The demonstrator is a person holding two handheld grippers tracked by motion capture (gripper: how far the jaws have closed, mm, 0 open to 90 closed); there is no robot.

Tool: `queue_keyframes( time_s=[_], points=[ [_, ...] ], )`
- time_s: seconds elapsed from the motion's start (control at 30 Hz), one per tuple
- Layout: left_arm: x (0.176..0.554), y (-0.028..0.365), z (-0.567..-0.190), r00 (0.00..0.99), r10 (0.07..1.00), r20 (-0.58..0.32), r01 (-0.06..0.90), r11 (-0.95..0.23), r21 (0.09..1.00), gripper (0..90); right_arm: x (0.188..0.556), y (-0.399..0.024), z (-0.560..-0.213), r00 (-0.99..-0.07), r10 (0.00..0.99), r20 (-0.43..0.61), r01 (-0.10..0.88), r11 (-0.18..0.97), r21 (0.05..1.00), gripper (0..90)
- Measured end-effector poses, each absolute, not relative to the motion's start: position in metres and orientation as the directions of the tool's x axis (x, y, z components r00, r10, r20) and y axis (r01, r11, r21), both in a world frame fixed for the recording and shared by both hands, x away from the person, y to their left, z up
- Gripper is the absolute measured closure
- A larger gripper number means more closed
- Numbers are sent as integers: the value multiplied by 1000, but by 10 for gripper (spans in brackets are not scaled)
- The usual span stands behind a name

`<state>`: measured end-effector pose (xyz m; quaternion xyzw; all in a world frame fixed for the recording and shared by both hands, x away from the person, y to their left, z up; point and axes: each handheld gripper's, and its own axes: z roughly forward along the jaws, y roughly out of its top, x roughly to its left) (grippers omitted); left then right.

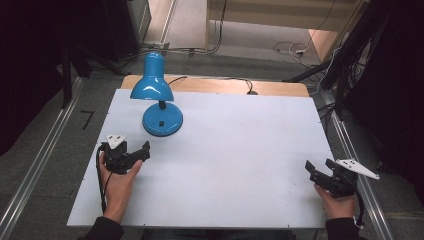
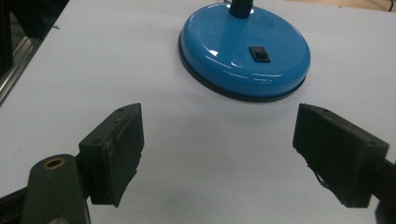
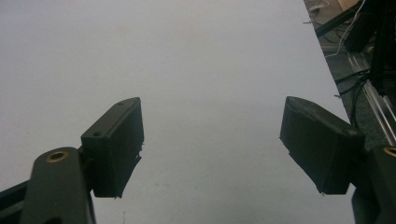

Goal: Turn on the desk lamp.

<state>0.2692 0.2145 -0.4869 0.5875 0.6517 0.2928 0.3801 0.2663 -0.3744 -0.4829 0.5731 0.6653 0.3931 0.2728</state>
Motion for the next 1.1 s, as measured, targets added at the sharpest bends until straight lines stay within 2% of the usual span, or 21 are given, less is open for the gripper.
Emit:
queue_keyframes(
  time_s=[0.3, 1.1],
  points=[
    [276, 214, -486, -22, 989, -149, 545, 137, 827, 190, 267, -374, -483, -195, 977, 85, 549, 37, 835, 199],
    [293, 209, -484, 5, 987, -162, 525, 136, 840, 332, 267, -372, -484, -195, 978, 73, 552, 48, 833, 199]
  ],
)
